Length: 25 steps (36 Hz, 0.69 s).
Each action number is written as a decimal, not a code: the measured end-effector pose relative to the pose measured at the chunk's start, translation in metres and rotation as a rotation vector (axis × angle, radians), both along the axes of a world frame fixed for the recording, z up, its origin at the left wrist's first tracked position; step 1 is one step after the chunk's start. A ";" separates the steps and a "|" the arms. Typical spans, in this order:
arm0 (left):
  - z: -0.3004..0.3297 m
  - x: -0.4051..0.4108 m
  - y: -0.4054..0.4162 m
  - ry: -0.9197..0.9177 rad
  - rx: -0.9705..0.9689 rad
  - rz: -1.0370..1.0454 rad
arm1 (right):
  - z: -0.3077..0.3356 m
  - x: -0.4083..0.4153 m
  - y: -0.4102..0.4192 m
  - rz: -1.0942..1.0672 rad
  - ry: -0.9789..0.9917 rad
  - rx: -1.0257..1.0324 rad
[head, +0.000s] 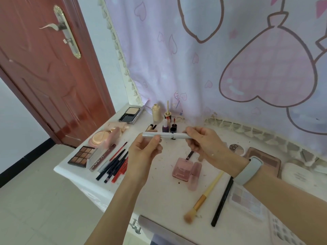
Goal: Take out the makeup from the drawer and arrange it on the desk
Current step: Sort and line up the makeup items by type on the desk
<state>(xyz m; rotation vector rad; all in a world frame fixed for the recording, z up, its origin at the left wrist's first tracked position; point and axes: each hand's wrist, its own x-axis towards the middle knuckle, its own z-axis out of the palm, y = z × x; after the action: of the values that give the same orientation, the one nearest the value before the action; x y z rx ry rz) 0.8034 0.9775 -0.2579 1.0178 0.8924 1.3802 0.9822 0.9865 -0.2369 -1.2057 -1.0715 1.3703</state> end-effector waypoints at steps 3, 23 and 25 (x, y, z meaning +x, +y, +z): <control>-0.001 -0.004 0.000 0.064 0.022 0.011 | 0.002 0.007 0.002 -0.076 0.060 0.013; -0.002 0.020 0.002 0.046 0.091 0.463 | -0.002 -0.006 0.013 -0.473 0.298 0.040; -0.003 0.016 0.003 0.091 0.071 0.475 | -0.002 -0.002 0.016 -0.466 0.305 0.039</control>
<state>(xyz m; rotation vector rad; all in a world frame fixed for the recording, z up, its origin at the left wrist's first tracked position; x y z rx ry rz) 0.8197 0.9802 -0.2611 0.9636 1.2129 1.7809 0.9800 1.0028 -0.2385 -1.0882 -0.5549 1.1139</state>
